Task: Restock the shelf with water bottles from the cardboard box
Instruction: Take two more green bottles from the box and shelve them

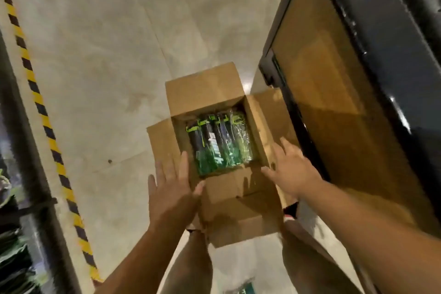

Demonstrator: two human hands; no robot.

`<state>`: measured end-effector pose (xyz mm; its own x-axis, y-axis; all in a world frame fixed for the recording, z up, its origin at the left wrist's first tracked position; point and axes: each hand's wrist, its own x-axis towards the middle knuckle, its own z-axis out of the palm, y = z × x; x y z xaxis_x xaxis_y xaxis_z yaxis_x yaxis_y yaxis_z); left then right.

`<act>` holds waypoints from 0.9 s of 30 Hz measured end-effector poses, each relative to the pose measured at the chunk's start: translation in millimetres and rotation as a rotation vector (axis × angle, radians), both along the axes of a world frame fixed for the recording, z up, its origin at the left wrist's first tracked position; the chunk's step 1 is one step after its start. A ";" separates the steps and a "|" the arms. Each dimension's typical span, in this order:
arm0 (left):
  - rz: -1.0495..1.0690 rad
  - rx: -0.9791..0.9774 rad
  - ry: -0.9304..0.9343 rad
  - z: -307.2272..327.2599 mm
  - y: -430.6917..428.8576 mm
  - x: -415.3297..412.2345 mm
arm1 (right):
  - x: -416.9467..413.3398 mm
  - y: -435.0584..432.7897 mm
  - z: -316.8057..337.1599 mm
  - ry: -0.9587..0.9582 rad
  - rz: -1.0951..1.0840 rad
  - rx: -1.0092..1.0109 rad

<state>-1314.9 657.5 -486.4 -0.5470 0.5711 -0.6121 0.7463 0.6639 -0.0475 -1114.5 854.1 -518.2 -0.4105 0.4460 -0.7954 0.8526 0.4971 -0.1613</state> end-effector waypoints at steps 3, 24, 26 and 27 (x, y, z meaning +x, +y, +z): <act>-0.006 0.069 0.008 -70.3 25.0 9.3 | -8.9 23.3 -59.7 0.028 0.000 0.048; 0.835 0.077 -0.248 -377.0 106.9 12.5 | -31.4 8.5 -277.0 0.490 -0.370 0.151; 0.906 0.068 -0.208 -385.7 111.2 6.3 | -32.5 7.8 -278.1 0.498 -0.365 0.160; 0.911 0.048 -0.201 -388.5 110.1 2.6 | -33.0 7.3 -278.2 0.501 -0.364 0.168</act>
<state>-1312.3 767.6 -874.9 -0.6825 0.0009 -0.7309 -0.0718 0.9951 0.0682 -1147.5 861.4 -796.4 -0.5129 0.7287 -0.4538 0.8132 0.2431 -0.5287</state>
